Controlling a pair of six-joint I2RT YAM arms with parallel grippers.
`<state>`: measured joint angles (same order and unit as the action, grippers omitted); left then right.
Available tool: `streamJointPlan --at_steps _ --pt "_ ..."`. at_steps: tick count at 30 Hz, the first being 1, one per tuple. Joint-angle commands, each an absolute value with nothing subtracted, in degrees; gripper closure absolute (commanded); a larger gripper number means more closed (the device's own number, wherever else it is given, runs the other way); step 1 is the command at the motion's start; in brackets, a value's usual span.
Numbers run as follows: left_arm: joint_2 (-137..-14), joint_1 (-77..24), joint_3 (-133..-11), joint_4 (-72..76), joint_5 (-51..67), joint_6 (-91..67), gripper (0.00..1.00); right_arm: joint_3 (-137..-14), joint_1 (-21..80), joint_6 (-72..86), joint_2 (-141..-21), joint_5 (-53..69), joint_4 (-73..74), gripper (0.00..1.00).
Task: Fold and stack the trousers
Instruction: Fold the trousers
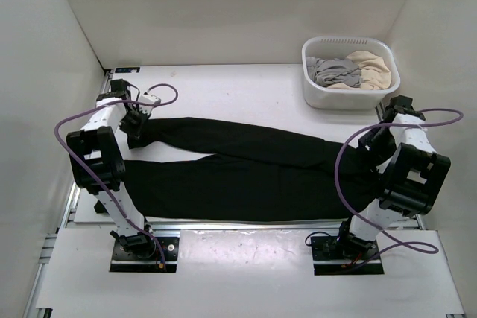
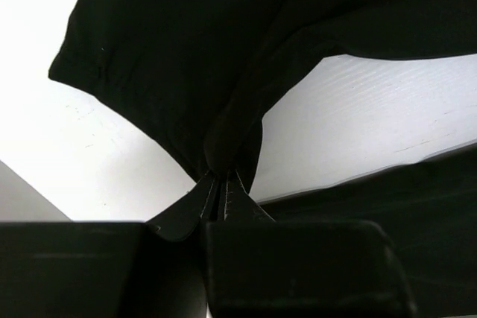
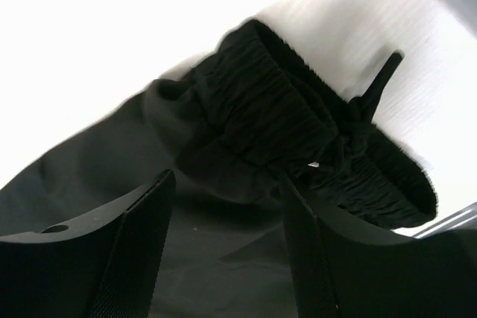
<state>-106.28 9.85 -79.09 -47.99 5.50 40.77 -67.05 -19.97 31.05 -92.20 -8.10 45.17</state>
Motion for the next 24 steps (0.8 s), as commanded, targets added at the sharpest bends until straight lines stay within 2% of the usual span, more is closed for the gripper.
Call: streamJointPlan --at_steps 1,6,12,19,24 --pt "-103.10 10.46 -78.75 -47.11 7.73 39.64 0.86 -66.45 -20.65 34.36 -93.87 -5.63 48.86 0.37" --pt "-103.10 10.99 -78.75 -47.11 7.73 39.11 0.86 -64.78 -20.65 36.30 -91.94 -5.00 51.94 0.37" --pt "-103.71 11.51 -79.80 -47.11 8.35 39.11 0.86 -62.68 -20.65 36.30 -86.93 -11.50 54.67 0.38" --pt "-104.76 12.57 -82.96 -47.72 7.73 39.11 0.86 -63.19 -20.65 37.62 -92.01 -11.87 48.43 0.39" --pt "-105.91 12.57 -85.95 -49.13 7.73 39.64 0.86 -63.98 -20.65 37.62 -95.27 -13.27 47.90 0.53"
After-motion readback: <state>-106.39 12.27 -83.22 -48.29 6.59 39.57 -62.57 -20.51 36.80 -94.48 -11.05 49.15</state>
